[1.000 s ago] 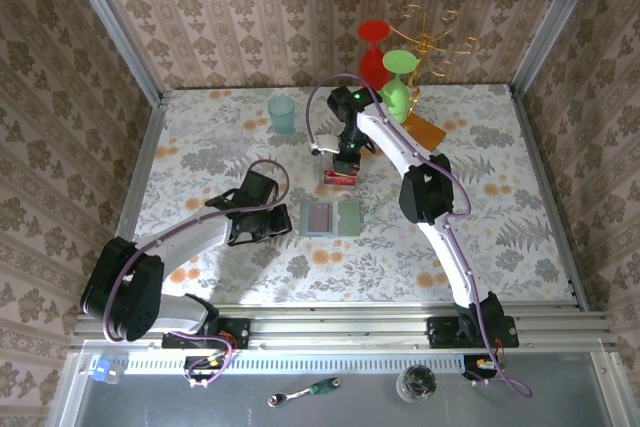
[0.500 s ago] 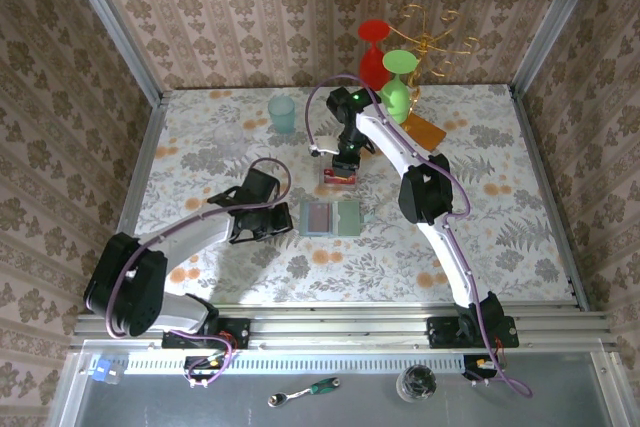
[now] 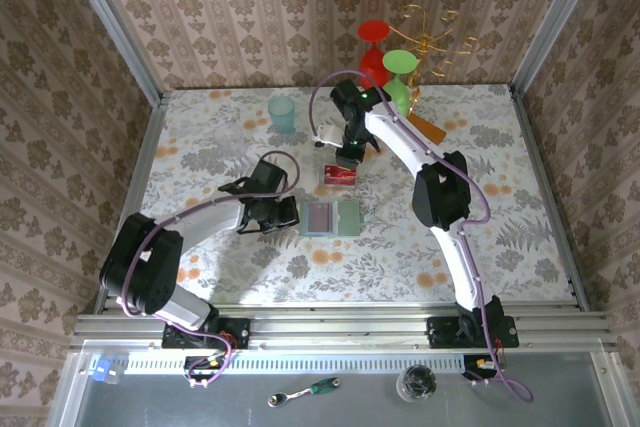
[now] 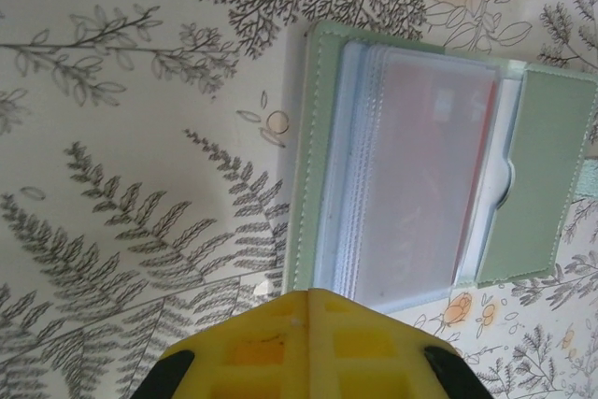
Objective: Take the credit cards out of the card holder
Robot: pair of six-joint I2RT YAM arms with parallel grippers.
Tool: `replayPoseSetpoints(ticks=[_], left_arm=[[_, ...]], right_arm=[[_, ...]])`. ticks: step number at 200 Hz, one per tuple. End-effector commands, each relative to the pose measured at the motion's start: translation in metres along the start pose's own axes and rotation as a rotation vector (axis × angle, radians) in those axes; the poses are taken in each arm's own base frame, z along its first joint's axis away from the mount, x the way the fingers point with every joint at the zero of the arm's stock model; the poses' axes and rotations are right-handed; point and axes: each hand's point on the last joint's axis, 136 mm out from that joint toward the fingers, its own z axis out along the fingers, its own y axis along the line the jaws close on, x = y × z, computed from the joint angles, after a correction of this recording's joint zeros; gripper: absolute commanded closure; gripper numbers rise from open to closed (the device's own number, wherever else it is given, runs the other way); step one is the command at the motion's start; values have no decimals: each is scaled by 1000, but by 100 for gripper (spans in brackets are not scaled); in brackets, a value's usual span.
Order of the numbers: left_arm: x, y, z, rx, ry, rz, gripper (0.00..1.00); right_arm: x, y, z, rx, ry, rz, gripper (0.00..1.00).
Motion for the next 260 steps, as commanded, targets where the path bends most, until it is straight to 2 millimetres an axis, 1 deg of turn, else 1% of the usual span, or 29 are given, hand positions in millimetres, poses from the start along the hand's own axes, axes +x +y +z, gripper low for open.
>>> replayPoseSetpoints(ticks=[1, 21, 46, 52, 83, 86, 91, 112, 116, 136, 141, 160, 177, 199, 241, 260], left_arm=[[-15, -16, 0, 51, -23, 43, 93], [-19, -20, 3, 71, -27, 49, 93], [-22, -24, 5, 87, -31, 58, 93], [-22, -24, 5, 90, -31, 62, 93], [-23, -25, 6, 101, -28, 73, 94], [-23, -25, 6, 102, -28, 74, 94], [-23, -25, 7, 105, -28, 76, 94], [-21, -23, 10, 107, -17, 79, 94], [-21, -22, 11, 105, -13, 80, 94], [-19, -18, 14, 94, -3, 84, 94], [-19, -17, 15, 90, -4, 86, 94], [-17, -13, 18, 83, 0, 94, 94], [-16, -11, 21, 82, 2, 101, 94], [-16, -9, 23, 77, 7, 108, 94], [-13, 3, 26, 36, 13, 108, 95], [-11, 4, 28, 42, 20, 104, 95]], right_arm=[[-16, -14, -20, 114, -80, 74, 74], [-20, -9, -23, 131, -123, 139, 74], [-23, 2, -22, 156, -171, 257, 74], [-23, 5, -19, 156, -181, 294, 73], [-21, 23, -19, 164, -243, 515, 72], [-19, 26, -16, 162, -241, 541, 72], [-19, 28, -18, 164, -254, 582, 71], [-13, 45, -15, 134, -287, 740, 71], [-17, 45, -17, 132, -316, 761, 71], [-12, 58, -18, 96, -342, 887, 72], [-14, 61, -20, 78, -355, 911, 72], [-12, 76, -15, 21, -347, 1002, 72], [-14, 93, -8, -54, -323, 1045, 74], [-11, 108, 1, -104, -277, 1096, 75], [-8, 121, 14, -150, -238, 1149, 74], [-9, 125, 19, -179, -222, 1162, 73]])
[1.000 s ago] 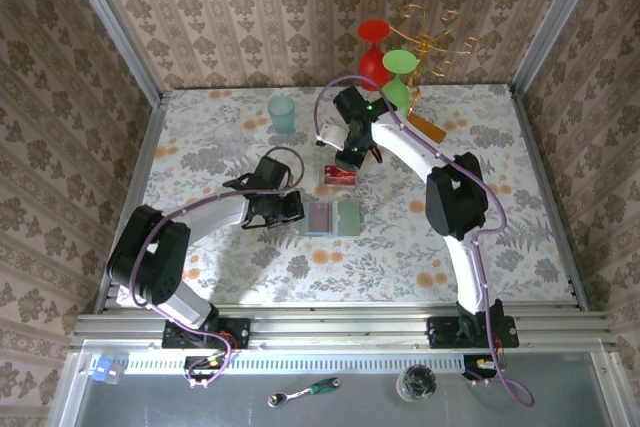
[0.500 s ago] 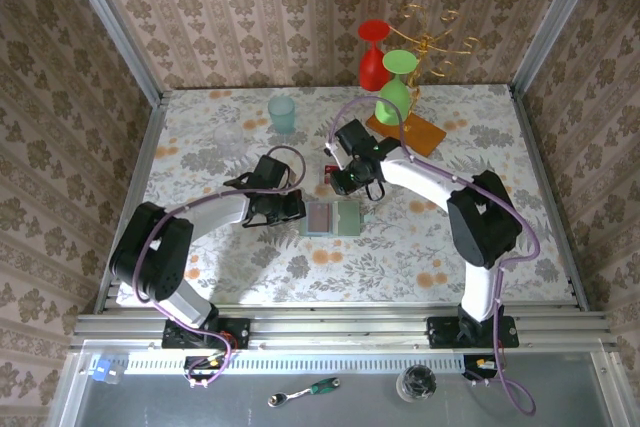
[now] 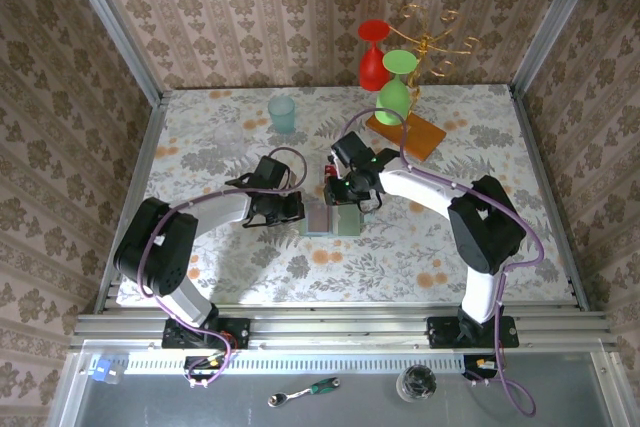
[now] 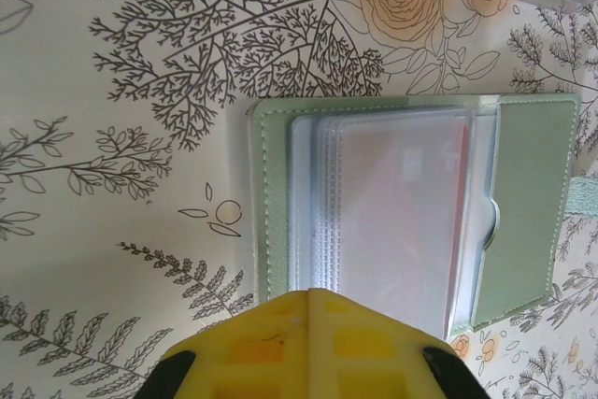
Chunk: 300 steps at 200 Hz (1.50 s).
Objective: Take the credit cards out of the card holder
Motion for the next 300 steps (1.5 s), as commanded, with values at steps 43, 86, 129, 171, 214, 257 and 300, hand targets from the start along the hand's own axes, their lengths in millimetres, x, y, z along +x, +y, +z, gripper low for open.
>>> replayPoseSetpoints(ticks=[43, 86, 129, 171, 214, 257, 300], left_arm=[[9, 11, 11, 1, 23, -3, 95], [12, 15, 15, -8, 40, -13, 95], [17, 22, 15, -29, 56, -23, 96], [20, 22, 14, -23, 58, -27, 96], [22, 21, 14, -12, 59, -37, 96], [23, 21, 14, -11, 62, -42, 96], [22, 21, 13, -12, 60, -40, 96]], right_arm=[[14, 6, 14, -48, 60, 81, 69], [18, 12, 19, -84, 74, 110, 67], [19, 22, 26, -139, 88, 153, 60], [22, 28, 37, -179, 118, 192, 60], [27, 31, 44, -193, 152, 223, 60], [32, 31, 50, -188, 170, 234, 61], [37, 25, 55, -163, 189, 240, 61]])
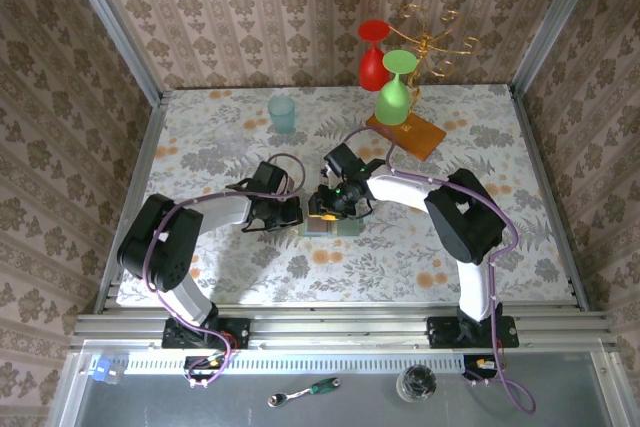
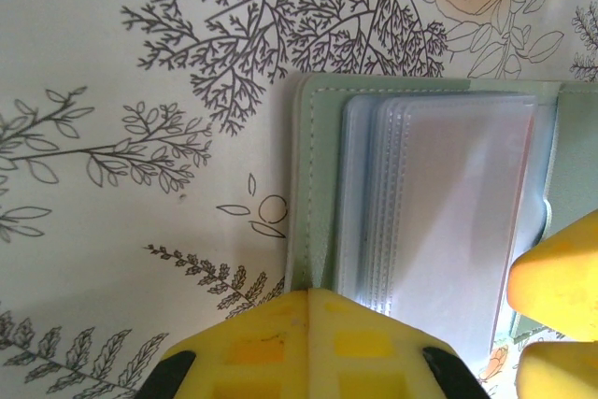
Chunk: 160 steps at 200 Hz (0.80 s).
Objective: Take the credit cards out of the card holder
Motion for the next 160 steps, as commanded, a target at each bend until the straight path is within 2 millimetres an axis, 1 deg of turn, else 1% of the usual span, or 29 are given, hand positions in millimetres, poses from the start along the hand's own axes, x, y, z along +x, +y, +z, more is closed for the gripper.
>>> replayPoseSetpoints(ticks=[1, 74, 108, 160], left_arm=[[12, 8, 0, -18, 37, -20, 96], [14, 9, 1, -25, 43, -20, 96], [14, 10, 2, -28, 47, -21, 96], [15, 12, 1, -31, 49, -22, 96]], right_arm=[[9, -8, 10, 21, 40, 33, 61], [10, -21, 10, 82, 33, 47, 61], [10, -29, 6, 126, 21, 50, 62], [9, -33, -1, 158, 1, 46, 62]])
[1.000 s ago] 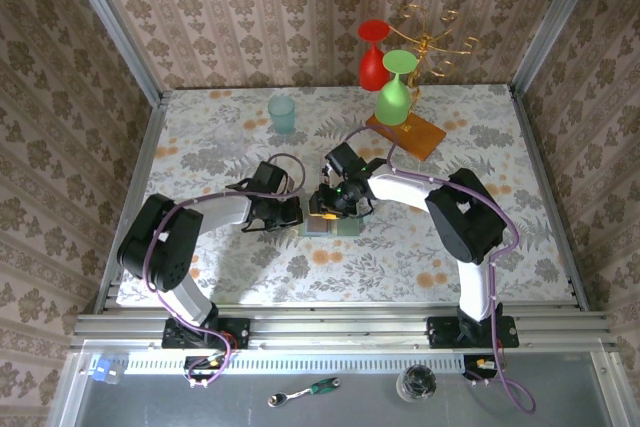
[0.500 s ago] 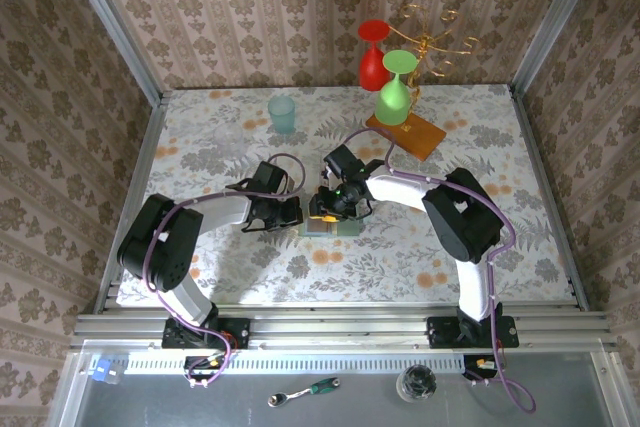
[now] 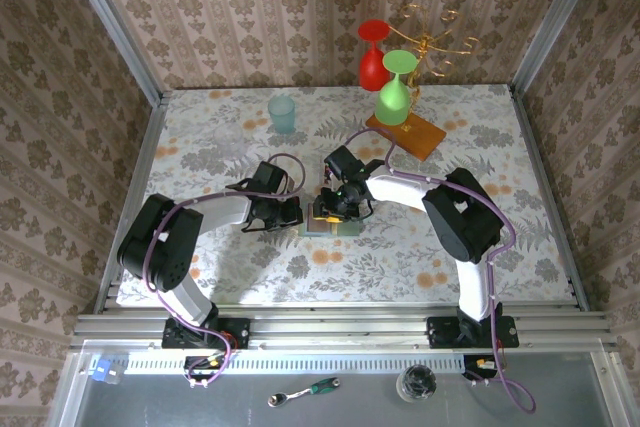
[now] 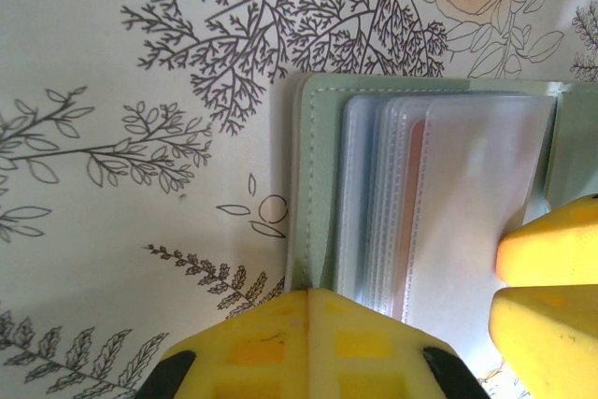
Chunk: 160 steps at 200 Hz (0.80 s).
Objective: Take the credit cards out of the card holder
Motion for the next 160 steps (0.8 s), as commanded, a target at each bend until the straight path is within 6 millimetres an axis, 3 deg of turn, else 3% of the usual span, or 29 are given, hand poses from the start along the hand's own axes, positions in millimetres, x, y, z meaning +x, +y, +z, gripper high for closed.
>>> replayPoseSetpoints(ticks=[1, 108, 160], left_arm=[[15, 12, 1, -30, 48, -21, 96], [10, 9, -4, -27, 32, -16, 96], [-8, -8, -22, 12, -27, -6, 96]], right_arm=[[7, -15, -3, 76, 2, 23, 62], [5, -24, -6, 31, -6, 54, 64], [4, -26, -6, 6, -8, 70, 66]])
